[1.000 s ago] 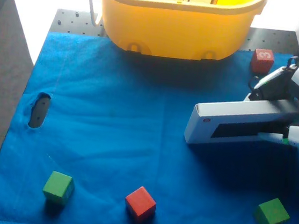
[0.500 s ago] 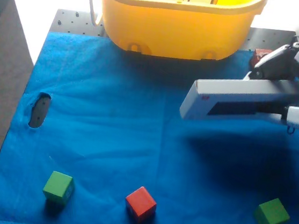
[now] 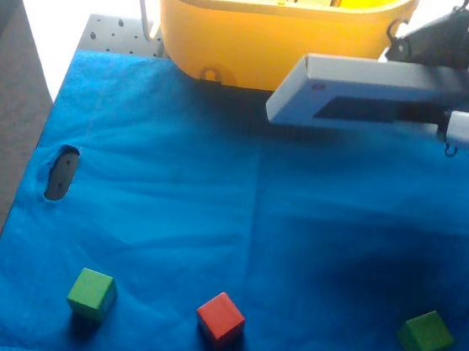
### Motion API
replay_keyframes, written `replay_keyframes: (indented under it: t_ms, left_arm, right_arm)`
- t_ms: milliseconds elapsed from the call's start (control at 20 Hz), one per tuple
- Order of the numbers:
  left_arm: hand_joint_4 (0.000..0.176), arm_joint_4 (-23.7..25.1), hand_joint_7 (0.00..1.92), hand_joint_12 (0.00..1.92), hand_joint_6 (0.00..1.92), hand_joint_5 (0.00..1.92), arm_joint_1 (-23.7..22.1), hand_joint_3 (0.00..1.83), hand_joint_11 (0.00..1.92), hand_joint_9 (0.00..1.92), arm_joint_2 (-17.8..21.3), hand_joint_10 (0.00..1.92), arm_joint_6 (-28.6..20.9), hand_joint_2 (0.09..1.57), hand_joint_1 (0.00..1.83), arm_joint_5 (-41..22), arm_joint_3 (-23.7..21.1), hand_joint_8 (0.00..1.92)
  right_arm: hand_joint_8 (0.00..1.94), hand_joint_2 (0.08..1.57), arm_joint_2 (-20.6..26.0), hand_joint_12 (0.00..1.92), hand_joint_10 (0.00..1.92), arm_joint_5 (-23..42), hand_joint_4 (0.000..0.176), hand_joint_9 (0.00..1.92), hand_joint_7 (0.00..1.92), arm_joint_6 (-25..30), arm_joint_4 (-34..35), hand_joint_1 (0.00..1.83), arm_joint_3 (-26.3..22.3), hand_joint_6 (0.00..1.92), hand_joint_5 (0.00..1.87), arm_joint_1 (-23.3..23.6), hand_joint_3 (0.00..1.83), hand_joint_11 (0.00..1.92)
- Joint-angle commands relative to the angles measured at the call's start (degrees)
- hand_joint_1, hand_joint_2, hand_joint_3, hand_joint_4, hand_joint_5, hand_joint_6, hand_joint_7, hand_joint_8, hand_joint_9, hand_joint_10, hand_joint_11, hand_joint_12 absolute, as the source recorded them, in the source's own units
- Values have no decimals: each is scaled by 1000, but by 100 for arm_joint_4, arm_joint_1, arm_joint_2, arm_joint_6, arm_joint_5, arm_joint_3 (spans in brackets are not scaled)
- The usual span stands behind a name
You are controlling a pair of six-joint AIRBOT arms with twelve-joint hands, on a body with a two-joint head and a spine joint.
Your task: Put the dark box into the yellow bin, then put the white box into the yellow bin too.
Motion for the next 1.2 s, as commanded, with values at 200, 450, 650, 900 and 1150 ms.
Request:
replay_keyframes:
  t_ms: [200, 450, 650, 900, 1150]
  left_arm:
    - [0, -283, 260, 451, 11, 241, -10, 1, 42, 292, -93, 9, 140, 866, 964, -332, 58, 4]
    - [0, -321, 278, 555, 4, 270, -5, 0, 33, 285, -199, 0, 139, 867, 980, -210, 150, 0]
    - [0, -328, 259, 532, 3, 270, 8, 0, 0, 285, -270, 0, 139, 823, 992, -158, 177, 0]
    - [0, -414, 266, 422, 8, 323, 158, 0, 0, 258, -344, 0, 124, 775, 1037, -230, 190, 5]
    - [0, -449, 232, 477, 0, 316, 235, 1, 0, 246, -409, 2, 47, 738, 1081, -285, 190, 0]
  right_arm:
    - [651, 1035, 77, 1223, 385, 703, 0, 1342, 1274, 12, -250, 1287, 35, 697, 1070, 475, 0, 1022]
    - [790, 1048, 84, 1381, 533, 430, 0, 1284, 1191, -233, -610, 1268, 78, 679, 1090, 1133, 0, 982]
    - [839, 1041, 67, 1575, 938, 430, 0, 1177, 1198, -266, -620, 1285, 194, 544, 1133, 1369, 0, 928]
    - [702, 1058, -63, 1192, 600, 429, 0, 1263, 1237, -284, -618, 1278, 455, 835, 995, 1573, 0, 1046]
    - [694, 1066, -250, 1014, 160, 409, 0, 1369, 1183, -312, -592, 1250, 734, 916, 1005, 1682, 1, 1065]
